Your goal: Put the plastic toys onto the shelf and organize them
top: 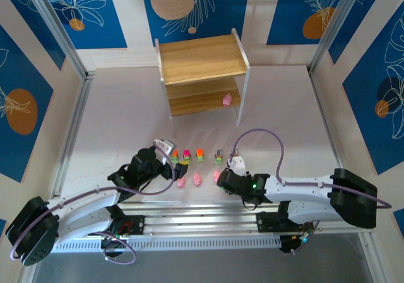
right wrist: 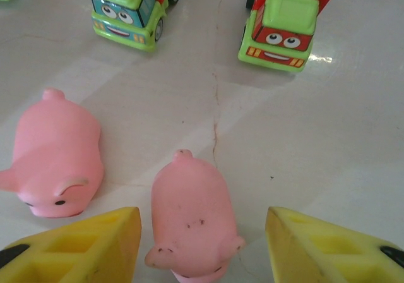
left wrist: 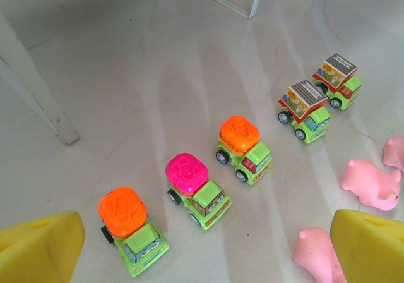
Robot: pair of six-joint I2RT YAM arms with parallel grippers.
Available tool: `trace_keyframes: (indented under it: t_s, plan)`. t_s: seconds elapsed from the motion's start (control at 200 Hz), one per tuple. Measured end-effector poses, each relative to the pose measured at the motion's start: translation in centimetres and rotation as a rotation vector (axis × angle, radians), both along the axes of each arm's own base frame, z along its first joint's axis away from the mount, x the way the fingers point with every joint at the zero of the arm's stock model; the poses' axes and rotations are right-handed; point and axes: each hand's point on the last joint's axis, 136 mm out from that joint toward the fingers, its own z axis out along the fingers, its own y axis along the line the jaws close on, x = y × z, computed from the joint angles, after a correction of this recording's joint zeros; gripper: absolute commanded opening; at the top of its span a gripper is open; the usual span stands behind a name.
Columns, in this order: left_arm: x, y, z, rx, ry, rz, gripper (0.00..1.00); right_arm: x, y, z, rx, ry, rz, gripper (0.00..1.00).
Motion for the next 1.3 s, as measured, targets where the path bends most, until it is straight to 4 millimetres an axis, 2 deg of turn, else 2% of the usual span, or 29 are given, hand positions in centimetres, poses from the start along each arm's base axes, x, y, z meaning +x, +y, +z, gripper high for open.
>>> trace_keyframes:
  t_s: [0.465, 0.855, 1.301]
  plan:
    - [0.0, -0.1, 0.0, -0.001, 0.001, -0.003, 1.0, -0.1, -0.1, -1.0, -0.035, 0.015, -0.001, 0.53]
    - [0.0, -0.1, 0.0, -0.001, 0.001, -0.003, 1.0, -0.1, 0.0, -1.1, -0.036, 0.015, 0.005, 0.49]
    - [0.0, -0.1, 0.0, -0.001, 0.001, -0.003, 1.0, -0.5, 0.1, -1.1, -0.041, 0.01, 0.01, 0.4]
